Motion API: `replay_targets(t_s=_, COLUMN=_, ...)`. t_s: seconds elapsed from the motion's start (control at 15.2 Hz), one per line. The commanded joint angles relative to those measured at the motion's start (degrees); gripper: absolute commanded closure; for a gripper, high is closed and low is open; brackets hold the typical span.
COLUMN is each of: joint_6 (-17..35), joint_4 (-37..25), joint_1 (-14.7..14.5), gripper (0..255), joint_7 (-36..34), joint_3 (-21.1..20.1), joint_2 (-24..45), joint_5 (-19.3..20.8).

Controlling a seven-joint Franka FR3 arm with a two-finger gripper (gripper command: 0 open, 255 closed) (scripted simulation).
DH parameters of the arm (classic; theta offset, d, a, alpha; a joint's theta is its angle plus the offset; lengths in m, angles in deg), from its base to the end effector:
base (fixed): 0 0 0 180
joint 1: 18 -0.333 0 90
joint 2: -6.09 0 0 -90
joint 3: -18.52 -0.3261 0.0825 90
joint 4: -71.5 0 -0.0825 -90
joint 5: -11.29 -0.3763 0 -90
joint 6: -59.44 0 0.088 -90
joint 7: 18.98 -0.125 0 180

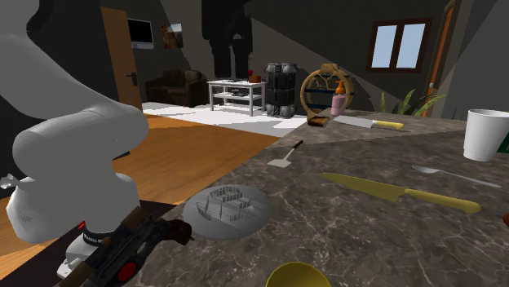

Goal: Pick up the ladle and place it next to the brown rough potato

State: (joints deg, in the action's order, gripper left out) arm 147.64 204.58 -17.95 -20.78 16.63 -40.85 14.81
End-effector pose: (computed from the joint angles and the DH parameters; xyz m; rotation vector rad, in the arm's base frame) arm 0.2804 0.0047 0.6021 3.0565 -0.0189 0.0581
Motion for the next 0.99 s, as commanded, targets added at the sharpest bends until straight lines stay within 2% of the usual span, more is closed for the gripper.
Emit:
replay_targets(t_s=0.0, joint_6=0.00, joint_4=0.00, joint_1=0.00, gripper=0, joint_7=0.00, joint_3=0.00, joint_2=0.00, joint_5=0.00)
replay_targets(t_s=0.46, joint_6=10.88, joint_4=13.07, joint_1=-3.24, gripper=0, joint_7=21.93, joint_3=11.21, joint_2=-5.62, joint_5=8.04)
replay_targets(t_s=0.92, joint_6=23.80, joint_4=19.72, joint_1=-5.87, gripper=0, joint_7=44.03, joint_3=25.37, joint_2=-3.33, joint_5=17.19)
